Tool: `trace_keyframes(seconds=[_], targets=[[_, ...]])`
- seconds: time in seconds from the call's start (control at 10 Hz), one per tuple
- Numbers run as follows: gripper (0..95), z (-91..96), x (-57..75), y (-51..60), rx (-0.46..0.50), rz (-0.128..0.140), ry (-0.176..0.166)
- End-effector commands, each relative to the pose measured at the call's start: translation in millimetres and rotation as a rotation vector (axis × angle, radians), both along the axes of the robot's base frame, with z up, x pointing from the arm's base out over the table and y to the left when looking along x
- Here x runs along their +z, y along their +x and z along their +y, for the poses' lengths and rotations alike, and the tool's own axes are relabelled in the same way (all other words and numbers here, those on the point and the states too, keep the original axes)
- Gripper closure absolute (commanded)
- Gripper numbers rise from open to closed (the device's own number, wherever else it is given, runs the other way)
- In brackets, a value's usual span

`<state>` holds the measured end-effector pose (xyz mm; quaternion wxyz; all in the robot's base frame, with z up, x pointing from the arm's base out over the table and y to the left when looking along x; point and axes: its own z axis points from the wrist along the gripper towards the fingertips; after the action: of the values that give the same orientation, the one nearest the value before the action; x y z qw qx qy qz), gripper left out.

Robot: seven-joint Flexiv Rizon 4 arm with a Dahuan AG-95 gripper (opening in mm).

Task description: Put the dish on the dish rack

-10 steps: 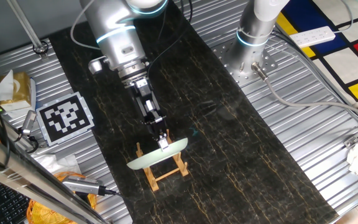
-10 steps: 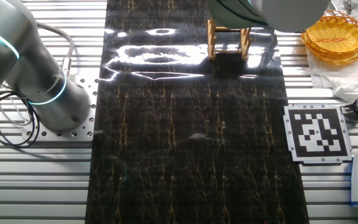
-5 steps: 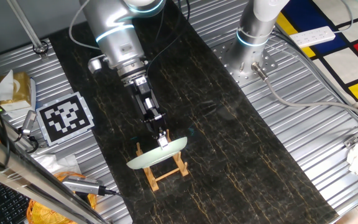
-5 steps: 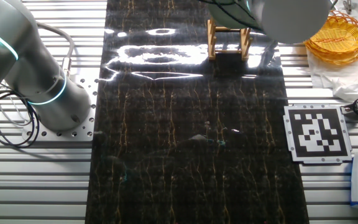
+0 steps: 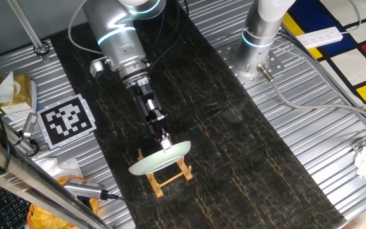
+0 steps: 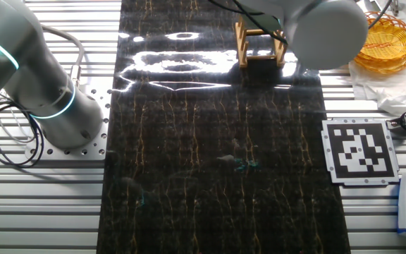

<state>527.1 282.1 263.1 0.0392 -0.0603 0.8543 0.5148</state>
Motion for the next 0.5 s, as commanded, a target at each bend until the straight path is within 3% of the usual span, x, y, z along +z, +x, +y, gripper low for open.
trace_keyframes(seconds=[0.1,0.5], targets=[[95.0,-4.4,0.1,-0.1,0.015,-0.002,0.003],[95.0,-8.3,0.3,-0.4,0.054,-0.004,0.012]])
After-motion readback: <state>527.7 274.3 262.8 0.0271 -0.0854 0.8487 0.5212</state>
